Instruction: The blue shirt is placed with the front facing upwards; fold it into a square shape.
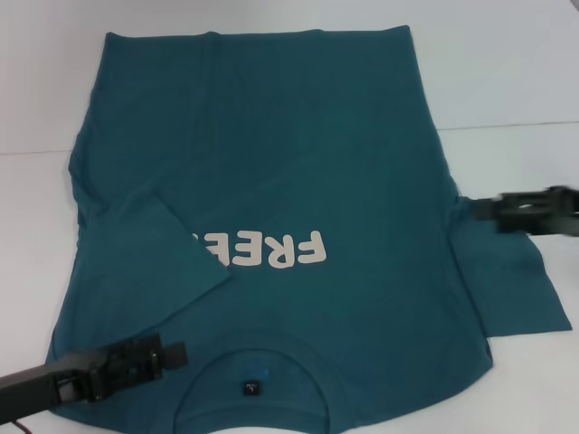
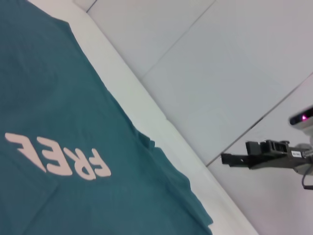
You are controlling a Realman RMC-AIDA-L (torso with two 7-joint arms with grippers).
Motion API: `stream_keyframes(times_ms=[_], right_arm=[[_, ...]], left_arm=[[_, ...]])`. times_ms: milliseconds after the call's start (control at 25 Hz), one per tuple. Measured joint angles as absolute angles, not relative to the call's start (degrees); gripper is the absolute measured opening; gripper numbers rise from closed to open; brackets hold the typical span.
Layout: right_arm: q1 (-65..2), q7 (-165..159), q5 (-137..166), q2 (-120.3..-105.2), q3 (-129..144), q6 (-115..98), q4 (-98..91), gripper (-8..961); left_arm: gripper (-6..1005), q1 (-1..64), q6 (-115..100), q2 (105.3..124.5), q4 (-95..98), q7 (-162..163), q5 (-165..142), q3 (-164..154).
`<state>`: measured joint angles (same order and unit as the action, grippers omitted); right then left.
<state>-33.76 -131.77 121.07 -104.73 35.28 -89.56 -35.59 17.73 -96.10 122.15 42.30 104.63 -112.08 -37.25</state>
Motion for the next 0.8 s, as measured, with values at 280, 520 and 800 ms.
stream_keyframes(times_ms=[280,520,800], right_arm=[[-32.9,-135.6,129.7,-99.34,35.4,-91.9,-36.0,831],[-33.4,-135.5,135.5,-100.02,35.6,-90.2,-38.5,832],[-33.6,-136.9,138.3,-102.00,35.1,-82.6,-38.5,832]], left_arm=[[877,18.2,-96.1,122.33,42.3,104.8,-111.7,-36.2],[876,18.8,-96.1,122.36,42.2,104.8,-111.5,-36.2],[877,19.1,-95.5,122.53,42.2,104.8,-111.4,-36.2]])
